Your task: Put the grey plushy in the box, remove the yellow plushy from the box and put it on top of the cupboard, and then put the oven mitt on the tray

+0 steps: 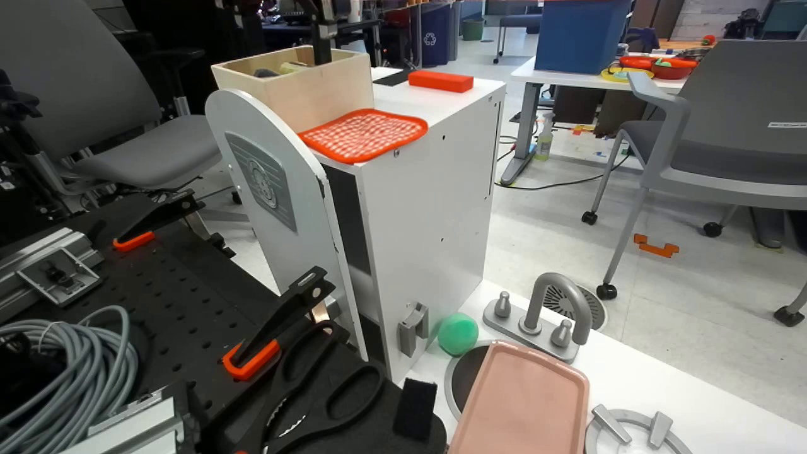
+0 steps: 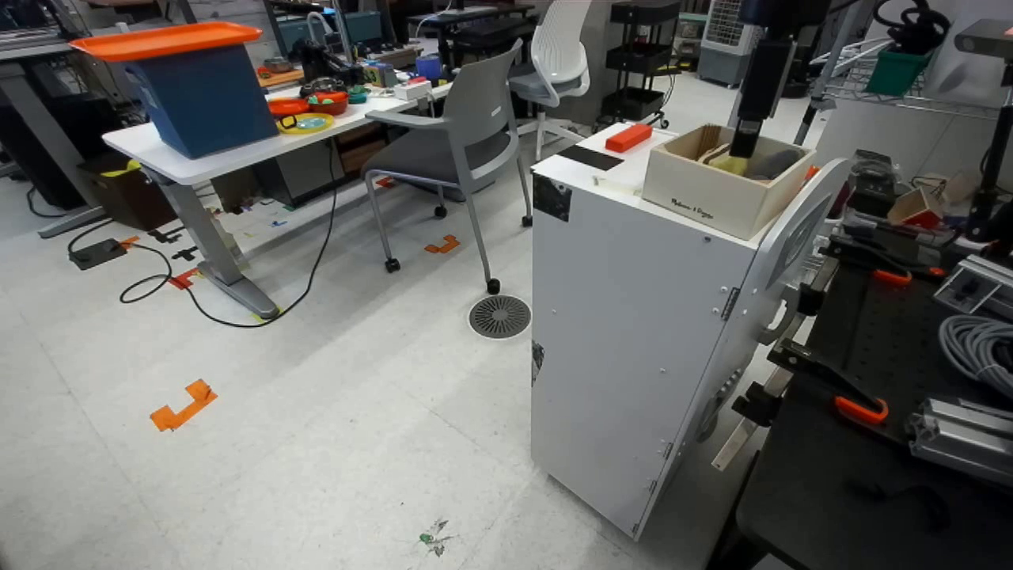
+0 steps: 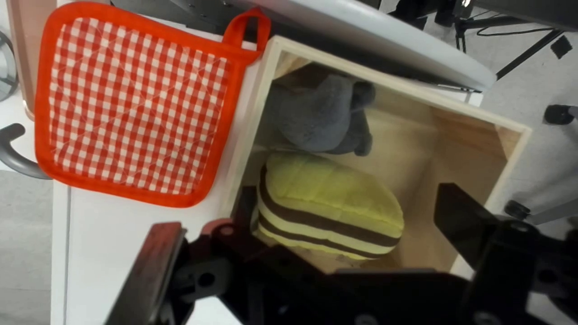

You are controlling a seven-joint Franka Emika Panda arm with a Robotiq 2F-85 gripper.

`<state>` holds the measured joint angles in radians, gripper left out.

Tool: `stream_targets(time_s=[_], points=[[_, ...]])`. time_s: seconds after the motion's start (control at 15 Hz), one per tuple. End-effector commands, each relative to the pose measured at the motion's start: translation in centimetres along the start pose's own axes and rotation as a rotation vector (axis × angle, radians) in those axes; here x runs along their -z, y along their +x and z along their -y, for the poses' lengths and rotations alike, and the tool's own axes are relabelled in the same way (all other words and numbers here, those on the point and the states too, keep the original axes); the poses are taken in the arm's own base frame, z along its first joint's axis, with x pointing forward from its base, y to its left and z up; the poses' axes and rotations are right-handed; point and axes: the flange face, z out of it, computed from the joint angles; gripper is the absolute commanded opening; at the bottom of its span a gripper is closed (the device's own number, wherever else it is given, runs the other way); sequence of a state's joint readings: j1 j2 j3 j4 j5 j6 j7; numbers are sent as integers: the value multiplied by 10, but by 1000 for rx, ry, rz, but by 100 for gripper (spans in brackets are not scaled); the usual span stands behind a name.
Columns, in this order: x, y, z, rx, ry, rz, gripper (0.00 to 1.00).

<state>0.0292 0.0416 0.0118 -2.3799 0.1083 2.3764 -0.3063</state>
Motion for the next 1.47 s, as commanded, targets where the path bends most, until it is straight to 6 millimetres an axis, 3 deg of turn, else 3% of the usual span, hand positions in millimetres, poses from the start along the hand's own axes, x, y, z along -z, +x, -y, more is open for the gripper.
stream_targets(time_s=[0.0,0.33,0.47,0.53,0.67,1.07,1.4], points=[[-1,1,-2,20,-1,16,95],[-7,2,-4,18,4,30,91],[-10,3,-5,16,7,38,78],[-11,3,-5,16,7,41,63],[-11,3,-6,15,8,42,45],[-8,4,-10,12,8,35,2],[-4,5,-10,18,6,28,1]])
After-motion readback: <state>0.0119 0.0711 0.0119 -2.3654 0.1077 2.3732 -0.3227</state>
